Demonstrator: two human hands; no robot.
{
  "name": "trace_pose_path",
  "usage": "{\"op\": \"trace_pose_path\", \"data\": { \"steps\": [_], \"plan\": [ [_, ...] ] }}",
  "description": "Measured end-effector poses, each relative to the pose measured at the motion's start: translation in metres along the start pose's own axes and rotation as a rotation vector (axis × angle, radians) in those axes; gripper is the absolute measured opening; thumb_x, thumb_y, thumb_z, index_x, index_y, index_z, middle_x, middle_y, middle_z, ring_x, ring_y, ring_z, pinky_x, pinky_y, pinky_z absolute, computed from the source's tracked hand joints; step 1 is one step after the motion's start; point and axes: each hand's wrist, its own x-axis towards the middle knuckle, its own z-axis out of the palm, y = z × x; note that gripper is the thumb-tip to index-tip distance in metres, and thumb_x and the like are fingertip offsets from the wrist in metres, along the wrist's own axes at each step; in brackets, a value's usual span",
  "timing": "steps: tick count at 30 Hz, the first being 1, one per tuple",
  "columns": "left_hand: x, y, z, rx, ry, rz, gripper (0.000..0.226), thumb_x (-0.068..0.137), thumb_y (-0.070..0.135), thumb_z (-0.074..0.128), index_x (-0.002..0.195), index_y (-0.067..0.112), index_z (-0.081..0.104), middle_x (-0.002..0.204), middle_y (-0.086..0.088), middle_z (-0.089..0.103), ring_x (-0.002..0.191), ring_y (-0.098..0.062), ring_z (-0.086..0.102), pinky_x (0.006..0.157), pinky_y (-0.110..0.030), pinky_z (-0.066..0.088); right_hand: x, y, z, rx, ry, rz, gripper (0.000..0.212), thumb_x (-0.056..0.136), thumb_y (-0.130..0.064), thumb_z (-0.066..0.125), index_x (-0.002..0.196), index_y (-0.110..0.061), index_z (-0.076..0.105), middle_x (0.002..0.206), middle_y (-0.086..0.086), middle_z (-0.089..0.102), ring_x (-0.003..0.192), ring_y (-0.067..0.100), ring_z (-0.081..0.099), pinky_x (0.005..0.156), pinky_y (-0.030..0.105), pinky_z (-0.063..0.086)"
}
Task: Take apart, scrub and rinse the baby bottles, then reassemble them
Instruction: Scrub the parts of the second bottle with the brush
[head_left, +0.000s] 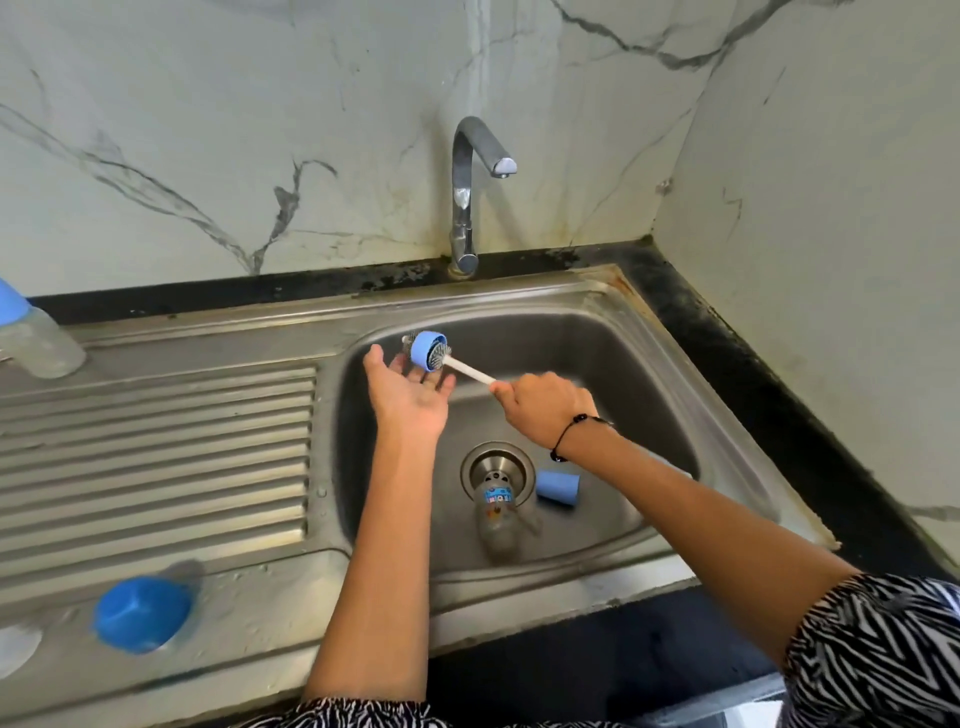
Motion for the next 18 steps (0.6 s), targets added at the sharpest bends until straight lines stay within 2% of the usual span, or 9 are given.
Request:
{"op": "trace_pose_path", "data": {
  "steps": [2, 4, 5, 7, 8, 10, 14, 16, 18],
  "plan": [
    [0.003, 0.005, -0.008, -0.043, 0.005, 0.049, 0.046, 0.098, 0.048, 0.029, 0.122, 0.015, 0.051, 0.130, -0.016, 0.051, 0.119, -0.031, 0.050, 0.109, -0.043, 0.028, -0.005, -0.003, -0.006, 0.075, -0.061, -0.062, 0.052, 0.100, -0.048, 0.023, 0.072, -0.013, 0.050, 0.080, 0.007, 0.052, 0.079, 0.027, 0.048, 0.067, 0.031, 0.035],
    [0.003, 0.009, -0.019, -0.147, -0.034, 0.049, 0.048, 0.097, 0.050, 0.025, 0.103, 0.015, 0.057, 0.112, -0.014, 0.061, 0.101, -0.030, 0.058, 0.108, -0.040, 0.033, -0.015, -0.008, -0.003, 0.065, -0.140, -0.130, 0.051, 0.100, -0.048, 0.022, 0.069, -0.013, 0.043, 0.079, 0.008, 0.050, 0.081, 0.027, 0.049, 0.068, 0.031, 0.035],
    [0.001, 0.009, -0.022, -0.204, -0.068, 0.043, 0.052, 0.097, 0.051, 0.024, 0.102, 0.013, 0.058, 0.103, -0.013, 0.064, 0.094, -0.029, 0.062, 0.102, -0.039, 0.041, -0.022, -0.010, 0.001, 0.052, -0.148, -0.134, 0.052, 0.099, -0.049, 0.022, 0.075, -0.013, 0.049, 0.086, 0.011, 0.054, 0.085, 0.029, 0.052, 0.069, 0.030, 0.035],
    [-0.002, 0.006, -0.023, -0.261, -0.094, 0.035, 0.059, 0.096, 0.051, 0.023, 0.099, 0.007, 0.063, 0.079, -0.008, 0.068, 0.070, -0.021, 0.067, 0.074, -0.029, 0.053, -0.031, -0.011, 0.010, 0.015, -0.101, -0.109, 0.054, 0.099, -0.050, 0.021, 0.094, -0.014, 0.061, 0.101, 0.012, 0.062, 0.096, 0.032, 0.057, 0.071, 0.031, 0.035],
    [-0.003, 0.005, -0.021, -0.259, -0.083, 0.031, 0.060, 0.097, 0.050, 0.024, 0.094, 0.007, 0.065, 0.065, -0.004, 0.063, 0.056, -0.017, 0.062, 0.062, -0.024, 0.050, -0.033, -0.011, 0.012, -0.020, -0.066, -0.102, 0.054, 0.099, -0.050, 0.021, 0.101, -0.016, 0.062, 0.105, 0.011, 0.064, 0.098, 0.032, 0.058, 0.071, 0.031, 0.035],
    [-0.005, 0.003, -0.018, -0.232, -0.033, 0.037, 0.059, 0.098, 0.048, 0.021, 0.084, 0.009, 0.062, 0.056, -0.001, 0.053, 0.046, -0.014, 0.052, 0.056, -0.022, 0.041, -0.032, -0.011, 0.013, -0.065, -0.038, -0.096, 0.054, 0.099, -0.050, 0.020, 0.104, -0.016, 0.062, 0.105, 0.010, 0.064, 0.096, 0.032, 0.059, 0.070, 0.031, 0.035],
    [-0.003, -0.001, -0.006, -0.120, 0.044, 0.008, 0.045, 0.100, 0.047, 0.024, 0.087, 0.013, 0.051, 0.090, -0.012, 0.057, 0.073, -0.024, 0.054, 0.078, -0.033, 0.041, -0.021, -0.003, 0.008, -0.078, -0.021, -0.036, 0.054, 0.100, -0.049, 0.021, 0.106, -0.014, 0.061, 0.110, 0.011, 0.063, 0.101, 0.032, 0.058, 0.072, 0.034, 0.036],
    [-0.004, -0.005, 0.000, -0.050, 0.051, -0.019, 0.041, 0.099, 0.045, 0.033, 0.115, 0.012, 0.052, 0.120, -0.018, 0.054, 0.101, -0.029, 0.056, 0.096, -0.038, 0.039, -0.017, 0.002, 0.006, -0.105, 0.000, -0.026, 0.053, 0.100, -0.048, 0.021, 0.107, -0.014, 0.061, 0.111, 0.011, 0.063, 0.102, 0.032, 0.058, 0.072, 0.034, 0.036],
    [-0.008, -0.008, 0.004, 0.005, 0.050, -0.028, 0.044, 0.100, 0.040, 0.037, 0.135, 0.014, 0.043, 0.134, -0.015, 0.049, 0.123, -0.030, 0.049, 0.106, -0.041, 0.034, -0.013, 0.007, 0.003, -0.119, 0.017, -0.019, 0.053, 0.100, -0.047, 0.021, 0.104, -0.014, 0.061, 0.107, 0.011, 0.063, 0.098, 0.030, 0.059, 0.072, 0.033, 0.037]
  ]
}}
